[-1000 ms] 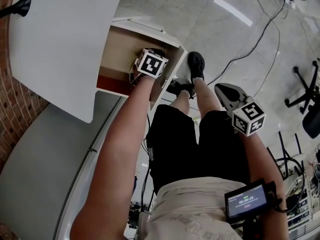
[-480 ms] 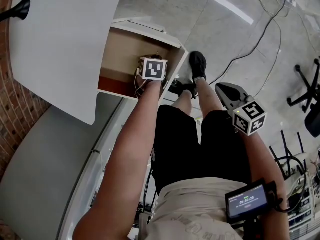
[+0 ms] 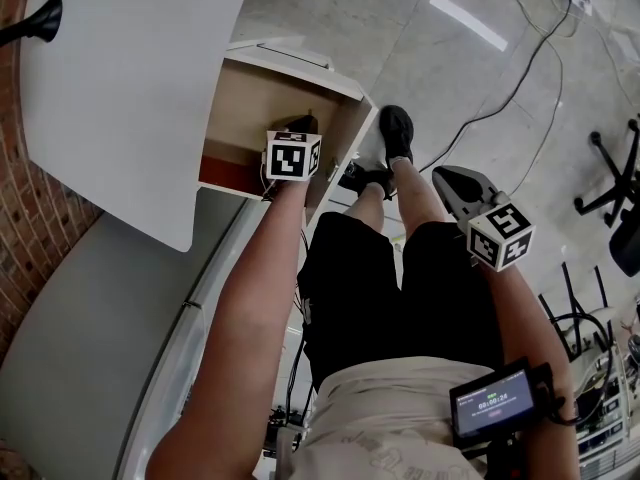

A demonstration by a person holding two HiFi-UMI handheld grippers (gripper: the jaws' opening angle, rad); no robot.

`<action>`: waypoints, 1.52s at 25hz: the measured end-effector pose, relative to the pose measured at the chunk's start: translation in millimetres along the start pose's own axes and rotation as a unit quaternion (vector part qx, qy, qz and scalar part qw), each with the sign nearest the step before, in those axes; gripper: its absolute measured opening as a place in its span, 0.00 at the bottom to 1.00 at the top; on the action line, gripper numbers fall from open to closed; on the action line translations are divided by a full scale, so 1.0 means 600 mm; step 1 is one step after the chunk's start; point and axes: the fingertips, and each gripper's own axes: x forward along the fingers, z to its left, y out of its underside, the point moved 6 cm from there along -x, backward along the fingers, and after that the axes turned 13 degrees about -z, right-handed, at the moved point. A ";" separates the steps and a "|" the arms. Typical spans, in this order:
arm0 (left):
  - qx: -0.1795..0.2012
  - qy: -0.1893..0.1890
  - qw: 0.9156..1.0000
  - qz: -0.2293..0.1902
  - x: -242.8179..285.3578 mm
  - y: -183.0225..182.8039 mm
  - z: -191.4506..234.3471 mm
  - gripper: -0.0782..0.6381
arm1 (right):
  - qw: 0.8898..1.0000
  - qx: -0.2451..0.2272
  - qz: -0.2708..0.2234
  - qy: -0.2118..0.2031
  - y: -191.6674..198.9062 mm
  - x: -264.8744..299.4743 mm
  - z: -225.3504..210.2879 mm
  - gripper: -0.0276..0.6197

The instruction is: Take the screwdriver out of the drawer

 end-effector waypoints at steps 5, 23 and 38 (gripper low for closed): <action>0.003 0.021 0.998 -0.060 -0.039 -0.011 -0.002 0.13 | 1.000 -0.007 0.007 -0.012 -0.003 0.011 0.011 0.05; -0.029 0.010 0.972 -0.234 -0.222 -0.046 -0.032 0.13 | 0.994 -0.071 0.026 -0.075 -0.054 0.045 0.070 0.05; -0.105 -0.030 0.943 -0.315 -0.405 -0.094 -0.056 0.13 | 0.983 -0.120 0.017 -0.134 -0.156 0.061 0.180 0.05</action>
